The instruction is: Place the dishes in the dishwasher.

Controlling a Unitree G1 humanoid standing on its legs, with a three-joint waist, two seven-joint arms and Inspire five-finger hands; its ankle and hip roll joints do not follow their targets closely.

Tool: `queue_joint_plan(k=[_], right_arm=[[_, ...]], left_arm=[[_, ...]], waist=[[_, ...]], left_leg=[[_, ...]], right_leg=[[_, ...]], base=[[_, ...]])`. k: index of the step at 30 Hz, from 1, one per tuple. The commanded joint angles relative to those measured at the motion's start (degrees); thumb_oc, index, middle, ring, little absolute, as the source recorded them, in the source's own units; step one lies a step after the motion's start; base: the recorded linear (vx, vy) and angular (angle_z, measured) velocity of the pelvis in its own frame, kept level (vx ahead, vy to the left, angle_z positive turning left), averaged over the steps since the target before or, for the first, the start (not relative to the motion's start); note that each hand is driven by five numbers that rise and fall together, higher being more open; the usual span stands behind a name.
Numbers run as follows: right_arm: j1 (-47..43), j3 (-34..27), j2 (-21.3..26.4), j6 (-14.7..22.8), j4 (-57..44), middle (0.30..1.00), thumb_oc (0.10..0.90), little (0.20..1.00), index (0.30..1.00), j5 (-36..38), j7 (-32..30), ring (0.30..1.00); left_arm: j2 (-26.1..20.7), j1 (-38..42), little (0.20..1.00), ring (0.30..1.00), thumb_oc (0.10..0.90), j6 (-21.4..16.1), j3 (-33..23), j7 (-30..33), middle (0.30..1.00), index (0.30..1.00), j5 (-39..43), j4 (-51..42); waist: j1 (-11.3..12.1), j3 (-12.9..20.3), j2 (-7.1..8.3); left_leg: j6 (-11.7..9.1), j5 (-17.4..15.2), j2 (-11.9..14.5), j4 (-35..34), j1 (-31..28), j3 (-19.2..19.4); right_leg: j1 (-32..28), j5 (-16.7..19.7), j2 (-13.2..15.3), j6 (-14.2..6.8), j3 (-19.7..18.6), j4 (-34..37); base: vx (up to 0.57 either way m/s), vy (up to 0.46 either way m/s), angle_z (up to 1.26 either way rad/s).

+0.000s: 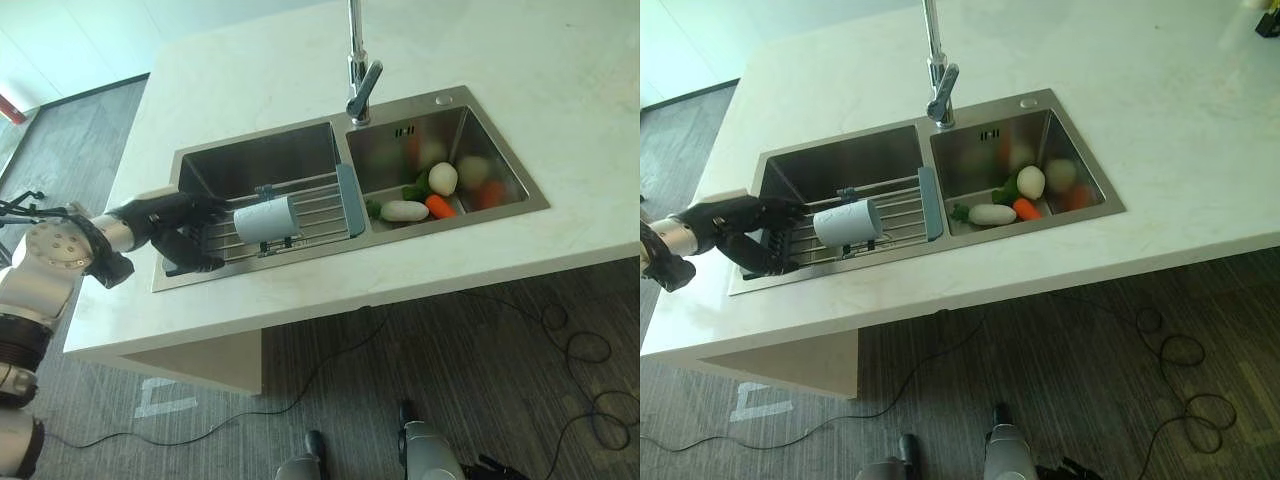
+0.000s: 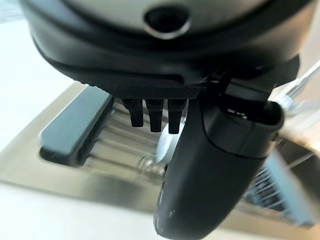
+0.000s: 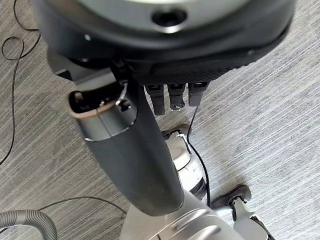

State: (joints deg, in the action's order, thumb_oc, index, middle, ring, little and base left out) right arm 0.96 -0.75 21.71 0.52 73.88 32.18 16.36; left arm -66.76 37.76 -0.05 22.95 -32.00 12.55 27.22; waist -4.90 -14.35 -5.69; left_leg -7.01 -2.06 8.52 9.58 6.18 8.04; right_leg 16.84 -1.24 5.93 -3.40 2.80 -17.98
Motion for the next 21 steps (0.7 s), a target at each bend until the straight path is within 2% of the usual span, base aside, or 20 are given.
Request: queue_joint_plan(k=[1,6,12,21], right_arm=[[0.7,1.8,1.9,0.4,-3.9,0.900,0.800,0.900,0.900,2.7,0.6,0.900],[0.7,2.3,1.8,0.0,-5.7,0.900,0.800,0.900,0.900,3.3,0.1,0.900],[1.0,2.2,1.7,-0.6,-7.0,0.900,0.800,0.900,0.900,3.3,-0.2,0.900],[1.4,2.6,1.5,-1.0,-7.6,0.900,0.800,0.900,0.900,2.6,0.6,0.900]], left_arm=[[-5.9,10.4,0.900,0.900,0.800,-4.1,-4.5,4.2,0.900,0.900,-2.4,1.3],[-5.6,12.0,0.900,0.900,0.800,-5.3,-3.3,6.0,0.900,0.900,-2.6,2.6],[-4.8,12.7,0.900,0.900,0.800,-7.1,-4.3,12.2,0.900,0.900,-4.4,3.8],[-4.7,12.3,0.900,0.900,0.800,-5.8,-5.3,11.7,0.900,0.900,-3.9,2.6]], waist=[[-2.1,1.6,-0.17],[-2.5,0.8,-0.14],[-3.0,-0.1,0.16],[-3.3,-0.6,0.39]], left_leg=[[3.6,-11.3,-2.1,7.6,3.1,0.2],[3.8,-11.0,-2.5,7.6,3.6,0.5],[3.9,-10.7,-2.6,7.6,4.1,0.8],[3.9,-10.6,-2.4,7.6,4.0,1.0]], right_leg=[[-2.7,-8.2,2.9,-7.0,-1.6,0.8],[-2.0,-7.8,3.0,-7.0,-1.9,0.8],[-1.4,-7.5,2.8,-6.8,-2.3,0.8],[-1.3,-7.4,2.6,-6.6,-2.1,0.8]], base=[[-0.03,0.027,-0.09],[-0.01,0.007,-0.03],[0.00,-0.002,-0.05],[0.02,-0.009,0.00]])
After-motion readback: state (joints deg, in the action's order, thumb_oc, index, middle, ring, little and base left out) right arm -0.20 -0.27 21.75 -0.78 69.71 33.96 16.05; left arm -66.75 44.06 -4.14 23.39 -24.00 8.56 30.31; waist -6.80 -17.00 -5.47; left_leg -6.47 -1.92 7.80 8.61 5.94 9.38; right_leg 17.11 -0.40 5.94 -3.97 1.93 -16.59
